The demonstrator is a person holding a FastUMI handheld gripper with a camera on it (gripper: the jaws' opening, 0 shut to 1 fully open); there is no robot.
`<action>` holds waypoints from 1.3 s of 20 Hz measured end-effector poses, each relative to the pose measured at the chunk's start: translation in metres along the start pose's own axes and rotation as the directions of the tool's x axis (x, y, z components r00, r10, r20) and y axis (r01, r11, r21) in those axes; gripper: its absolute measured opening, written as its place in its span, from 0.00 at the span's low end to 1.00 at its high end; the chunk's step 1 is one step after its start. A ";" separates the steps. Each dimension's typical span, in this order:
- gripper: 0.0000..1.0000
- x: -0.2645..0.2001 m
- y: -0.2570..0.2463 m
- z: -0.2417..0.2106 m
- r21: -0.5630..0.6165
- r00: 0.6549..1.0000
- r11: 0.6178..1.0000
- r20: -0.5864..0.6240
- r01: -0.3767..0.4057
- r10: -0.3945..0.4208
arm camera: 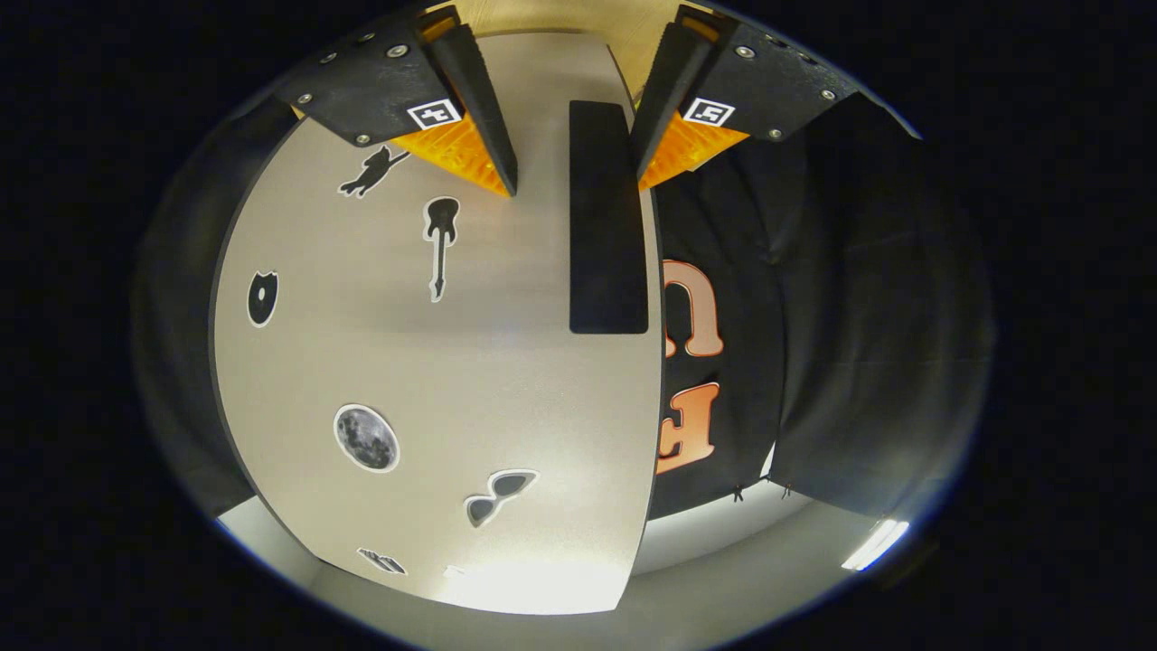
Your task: Open the shoe cabinet door, grab the shoes and put them into the shoe cabinet, then close the shoe cabinet door.
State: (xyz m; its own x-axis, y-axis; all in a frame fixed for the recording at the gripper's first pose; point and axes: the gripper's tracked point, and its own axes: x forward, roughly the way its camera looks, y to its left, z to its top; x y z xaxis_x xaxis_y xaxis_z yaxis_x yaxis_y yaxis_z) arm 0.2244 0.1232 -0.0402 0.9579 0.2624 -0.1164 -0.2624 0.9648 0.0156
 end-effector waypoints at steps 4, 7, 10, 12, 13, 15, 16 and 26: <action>0.76 0.001 -0.001 0.000 0.004 1.000 1.000 -0.002 0.004 -0.004; 0.76 -0.002 -0.001 0.000 0.003 1.000 1.000 0.000 0.006 -0.006; 0.76 0.000 0.000 0.000 0.002 1.000 1.000 -0.001 0.000 0.000; 0.76 -0.001 0.000 0.000 0.004 1.000 1.000 -0.003 0.000 0.000; 0.76 -0.002 0.000 0.000 -0.001 1.000 1.000 -0.001 0.005 -0.005; 0.76 -0.005 -0.001 0.004 -0.022 1.000 1.000 0.022 0.017 -0.016; 0.76 -0.005 -0.002 0.006 -0.021 0.999 1.000 0.029 0.016 -0.015; 0.76 -0.017 -0.017 0.016 -0.056 0.986 0.985 0.031 0.166 -0.164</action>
State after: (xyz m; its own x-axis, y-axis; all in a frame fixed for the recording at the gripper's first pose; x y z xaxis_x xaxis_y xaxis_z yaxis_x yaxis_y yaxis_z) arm 0.2146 0.1025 -0.0222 0.9912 0.1008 -0.0861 -0.1061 0.9926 -0.0595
